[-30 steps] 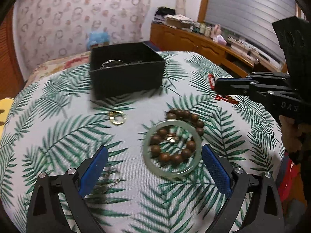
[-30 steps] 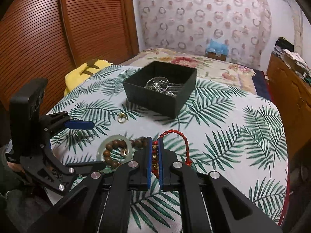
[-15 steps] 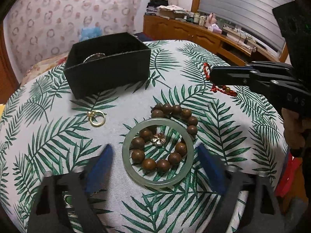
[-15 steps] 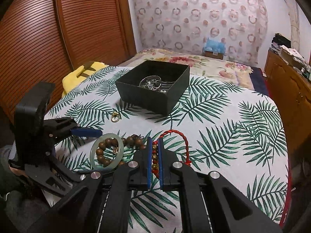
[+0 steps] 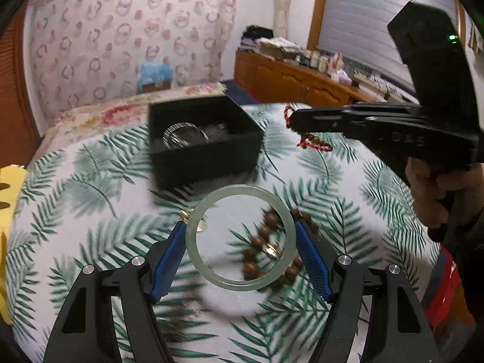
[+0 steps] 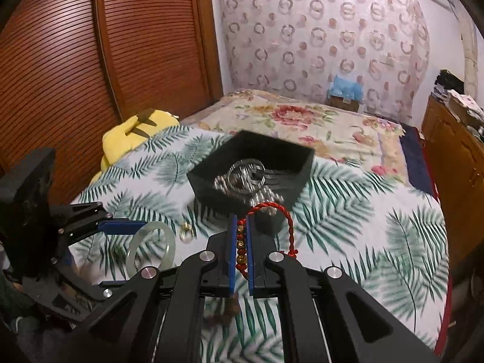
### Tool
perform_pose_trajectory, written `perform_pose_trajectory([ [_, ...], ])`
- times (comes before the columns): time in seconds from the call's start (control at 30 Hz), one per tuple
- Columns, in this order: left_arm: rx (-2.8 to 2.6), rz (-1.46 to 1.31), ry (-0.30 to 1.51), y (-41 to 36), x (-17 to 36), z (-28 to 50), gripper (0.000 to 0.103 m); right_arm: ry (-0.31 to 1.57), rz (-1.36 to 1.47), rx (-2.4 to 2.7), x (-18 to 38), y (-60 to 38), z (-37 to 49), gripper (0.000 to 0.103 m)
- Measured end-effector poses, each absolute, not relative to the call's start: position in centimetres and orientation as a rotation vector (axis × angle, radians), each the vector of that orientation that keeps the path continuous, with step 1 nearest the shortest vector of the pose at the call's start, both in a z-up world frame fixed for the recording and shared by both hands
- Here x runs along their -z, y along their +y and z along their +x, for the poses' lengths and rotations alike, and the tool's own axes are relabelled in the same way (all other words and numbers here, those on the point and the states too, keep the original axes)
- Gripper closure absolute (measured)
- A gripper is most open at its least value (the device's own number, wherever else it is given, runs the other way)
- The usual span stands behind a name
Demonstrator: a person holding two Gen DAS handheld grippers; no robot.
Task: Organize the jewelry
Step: 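Carry the bead bracelet and jade bangle into the black box and release both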
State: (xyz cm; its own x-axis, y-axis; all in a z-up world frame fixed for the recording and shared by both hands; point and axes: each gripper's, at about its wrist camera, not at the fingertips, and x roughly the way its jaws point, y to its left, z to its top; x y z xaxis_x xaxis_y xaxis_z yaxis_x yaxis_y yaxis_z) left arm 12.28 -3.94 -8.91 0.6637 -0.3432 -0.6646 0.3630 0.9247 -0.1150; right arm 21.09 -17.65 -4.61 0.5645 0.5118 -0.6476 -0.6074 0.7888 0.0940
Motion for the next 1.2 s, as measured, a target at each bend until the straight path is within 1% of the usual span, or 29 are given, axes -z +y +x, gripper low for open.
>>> perform_pose_trajectory([
  [0.17, 0.366, 0.001, 0.708, -2.2, 7.6, 13.4, 0.034, 0.693, -0.129, -0.684, 3.6, -15.6, 23.6, 0.096],
  [0.4, 0.320, -0.030, 0.673, -0.3, 6.5, 14.9, 0.034, 0.716, -0.092, -0.720, 3.6, -13.1, 27.4, 0.096],
  [0.63, 0.290, -0.035, 0.656, 0.8, 5.6, 16.6, 0.034, 0.769, -0.046, -0.705, 5.0, -12.5, 29.3, 0.095],
  [0.67, 0.288, -0.033, 0.655, 0.8, 5.5, 16.8, 0.034, 0.776, -0.039, -0.704, 5.2, -12.6, 29.5, 0.093],
  [0.77, 0.285, -0.027, 0.652, 0.6, 5.1, 17.6, 0.034, 0.791, -0.020, -0.712, 5.8, -12.9, 29.9, 0.076],
  [0.97, 0.291, -0.009, 0.660, -0.3, 4.8, 19.4, 0.034, 0.770, -0.016, -0.677, 6.0, -14.7, 29.6, 0.076],
  [1.2, 0.296, 0.061, 0.677, -3.1, 4.9, 21.6, 0.034, 0.727, -0.042, -0.616, 6.0, -18.1, 27.8, 0.076],
])
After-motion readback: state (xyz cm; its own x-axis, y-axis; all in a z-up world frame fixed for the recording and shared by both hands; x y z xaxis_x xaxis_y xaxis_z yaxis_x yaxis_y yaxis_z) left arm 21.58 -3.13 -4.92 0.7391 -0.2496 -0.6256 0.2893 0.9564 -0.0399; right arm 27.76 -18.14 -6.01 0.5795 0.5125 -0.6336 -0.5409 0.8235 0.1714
